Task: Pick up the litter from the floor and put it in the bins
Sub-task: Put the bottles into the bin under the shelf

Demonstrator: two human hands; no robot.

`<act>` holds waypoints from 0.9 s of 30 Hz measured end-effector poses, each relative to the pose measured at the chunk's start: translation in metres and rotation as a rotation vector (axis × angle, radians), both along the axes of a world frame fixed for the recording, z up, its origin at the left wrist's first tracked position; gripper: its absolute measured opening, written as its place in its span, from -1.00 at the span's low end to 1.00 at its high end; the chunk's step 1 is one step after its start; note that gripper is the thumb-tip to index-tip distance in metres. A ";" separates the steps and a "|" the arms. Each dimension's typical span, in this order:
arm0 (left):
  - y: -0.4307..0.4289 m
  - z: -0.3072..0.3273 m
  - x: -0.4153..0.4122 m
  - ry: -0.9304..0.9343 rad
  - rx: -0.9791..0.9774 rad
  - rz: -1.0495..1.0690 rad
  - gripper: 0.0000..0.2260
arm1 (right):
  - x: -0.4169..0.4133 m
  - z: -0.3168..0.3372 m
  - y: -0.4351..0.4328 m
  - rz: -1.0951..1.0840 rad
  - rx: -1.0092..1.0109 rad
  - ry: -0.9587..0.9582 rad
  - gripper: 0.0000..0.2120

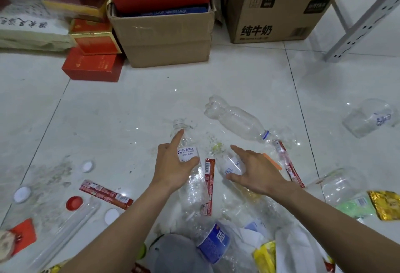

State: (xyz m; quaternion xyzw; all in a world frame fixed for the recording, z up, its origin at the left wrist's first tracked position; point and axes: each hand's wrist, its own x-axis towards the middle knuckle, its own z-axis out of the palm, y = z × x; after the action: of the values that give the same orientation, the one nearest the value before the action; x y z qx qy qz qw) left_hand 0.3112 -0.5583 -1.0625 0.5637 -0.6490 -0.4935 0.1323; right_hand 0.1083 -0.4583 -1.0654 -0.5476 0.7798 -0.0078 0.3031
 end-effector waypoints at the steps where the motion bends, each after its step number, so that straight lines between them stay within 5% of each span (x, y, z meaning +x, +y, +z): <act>1: -0.001 0.001 0.001 0.001 -0.001 0.002 -0.28 | 0.001 -0.001 -0.001 0.001 0.004 -0.002 -0.17; 15: -0.034 0.035 0.052 0.020 -0.129 0.133 -0.31 | 0.053 0.042 -0.110 0.027 -0.260 -0.161 -0.20; 27: -0.054 0.117 0.232 -0.131 -0.316 0.595 -0.31 | 0.271 0.102 -0.237 0.340 -0.405 -0.491 -0.21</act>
State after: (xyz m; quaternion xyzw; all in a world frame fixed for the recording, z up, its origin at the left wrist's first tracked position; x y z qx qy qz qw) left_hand 0.5429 -0.6121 -0.9451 0.7312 -0.5318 -0.2894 0.3144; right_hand 0.3796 -0.6958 -0.9638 -0.7003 0.5642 -0.2429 0.3637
